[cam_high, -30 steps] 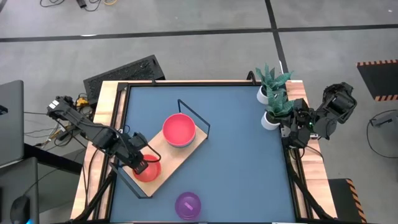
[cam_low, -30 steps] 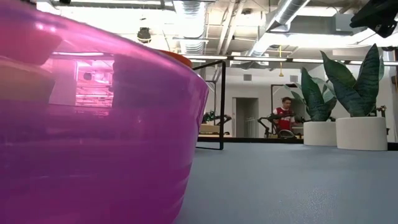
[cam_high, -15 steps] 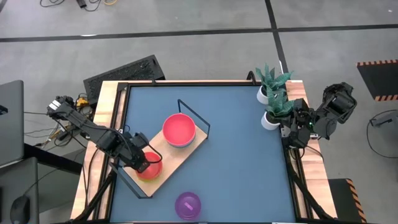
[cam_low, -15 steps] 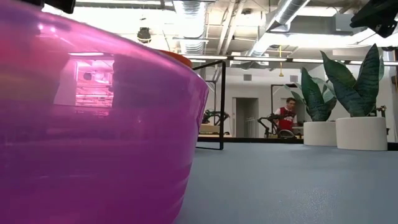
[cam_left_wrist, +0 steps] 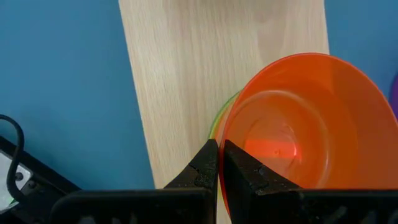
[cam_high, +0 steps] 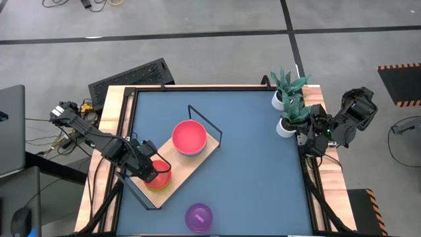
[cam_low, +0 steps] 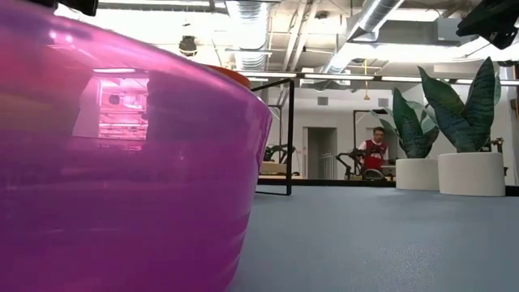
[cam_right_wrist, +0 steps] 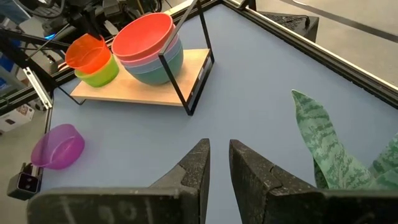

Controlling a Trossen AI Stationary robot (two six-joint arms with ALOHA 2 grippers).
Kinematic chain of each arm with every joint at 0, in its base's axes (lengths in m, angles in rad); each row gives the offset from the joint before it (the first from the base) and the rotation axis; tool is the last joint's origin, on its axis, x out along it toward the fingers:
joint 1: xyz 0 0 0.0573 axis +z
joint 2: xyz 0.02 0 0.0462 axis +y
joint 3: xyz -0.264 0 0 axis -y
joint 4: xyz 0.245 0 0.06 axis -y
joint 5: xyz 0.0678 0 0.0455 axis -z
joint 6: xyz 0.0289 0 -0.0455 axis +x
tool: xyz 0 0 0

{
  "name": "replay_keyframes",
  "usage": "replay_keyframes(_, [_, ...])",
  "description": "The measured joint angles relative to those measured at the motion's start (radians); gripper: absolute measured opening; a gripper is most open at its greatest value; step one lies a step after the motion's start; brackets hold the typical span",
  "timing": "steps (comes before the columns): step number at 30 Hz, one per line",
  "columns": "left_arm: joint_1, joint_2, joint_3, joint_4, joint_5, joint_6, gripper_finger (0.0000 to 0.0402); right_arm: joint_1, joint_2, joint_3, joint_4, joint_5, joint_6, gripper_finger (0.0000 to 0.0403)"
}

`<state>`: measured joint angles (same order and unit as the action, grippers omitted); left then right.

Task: Place and stack bowls onto a shelf
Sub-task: Stack the small orange bowl on top of the yellow bowl on the shelf

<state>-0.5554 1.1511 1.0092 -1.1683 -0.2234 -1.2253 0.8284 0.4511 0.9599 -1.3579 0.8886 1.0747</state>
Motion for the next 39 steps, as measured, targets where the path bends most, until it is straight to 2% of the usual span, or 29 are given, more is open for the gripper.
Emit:
replay_keyframes(12, [-0.05, 0.0, 0.0, -0.001, -0.046, -0.045, 0.0, 0.0, 0.0, 0.0, -0.004, 0.0, -0.002, 0.0088])
replay_keyframes(39, [-0.06, 0.0, 0.0, -0.019, -0.035, -0.054, 0.0, 0.0, 0.0, 0.0, -0.005, -0.004, -0.001, 0.0088])
